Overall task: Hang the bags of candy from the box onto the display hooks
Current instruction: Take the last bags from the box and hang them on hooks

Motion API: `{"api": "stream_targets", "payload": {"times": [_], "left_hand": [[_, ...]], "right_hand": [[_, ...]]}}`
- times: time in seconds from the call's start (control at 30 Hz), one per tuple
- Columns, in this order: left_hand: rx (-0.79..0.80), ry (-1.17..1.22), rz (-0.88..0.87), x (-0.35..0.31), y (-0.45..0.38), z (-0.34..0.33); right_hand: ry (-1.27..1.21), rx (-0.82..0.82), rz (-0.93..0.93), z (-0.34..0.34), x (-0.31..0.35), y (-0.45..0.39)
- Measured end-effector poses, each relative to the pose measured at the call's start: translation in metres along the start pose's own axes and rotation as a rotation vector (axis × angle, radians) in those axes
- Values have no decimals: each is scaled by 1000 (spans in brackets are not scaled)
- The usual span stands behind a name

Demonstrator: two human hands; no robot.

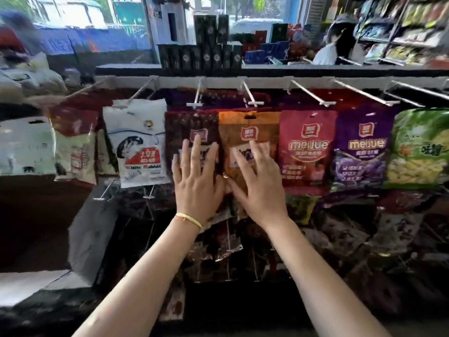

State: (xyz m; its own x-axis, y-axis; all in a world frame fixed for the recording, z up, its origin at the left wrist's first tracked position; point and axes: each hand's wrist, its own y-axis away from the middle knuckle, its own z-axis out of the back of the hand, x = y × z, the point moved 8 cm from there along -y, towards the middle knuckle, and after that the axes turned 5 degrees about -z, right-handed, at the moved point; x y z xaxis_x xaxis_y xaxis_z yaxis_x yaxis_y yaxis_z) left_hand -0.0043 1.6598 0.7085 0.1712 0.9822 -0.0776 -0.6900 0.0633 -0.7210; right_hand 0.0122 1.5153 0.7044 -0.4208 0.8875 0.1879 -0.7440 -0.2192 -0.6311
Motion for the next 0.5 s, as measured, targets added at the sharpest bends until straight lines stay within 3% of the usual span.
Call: {"api": "stream_targets", "payload": {"times": [0.2,0.3,0.4,0.5], "left_hand": [[350,89,-99,67,19,-10],[313,219,-19,77,24,3],[246,458,292,97,32,5],[505,841,819,111,67,-40]], "right_hand": [[123,48,-247,-21,16,16],[125,38,-351,-14,21,20],[148,-24,-376,-7,36,15],[221,-4,-286,-14,50,3]]}}
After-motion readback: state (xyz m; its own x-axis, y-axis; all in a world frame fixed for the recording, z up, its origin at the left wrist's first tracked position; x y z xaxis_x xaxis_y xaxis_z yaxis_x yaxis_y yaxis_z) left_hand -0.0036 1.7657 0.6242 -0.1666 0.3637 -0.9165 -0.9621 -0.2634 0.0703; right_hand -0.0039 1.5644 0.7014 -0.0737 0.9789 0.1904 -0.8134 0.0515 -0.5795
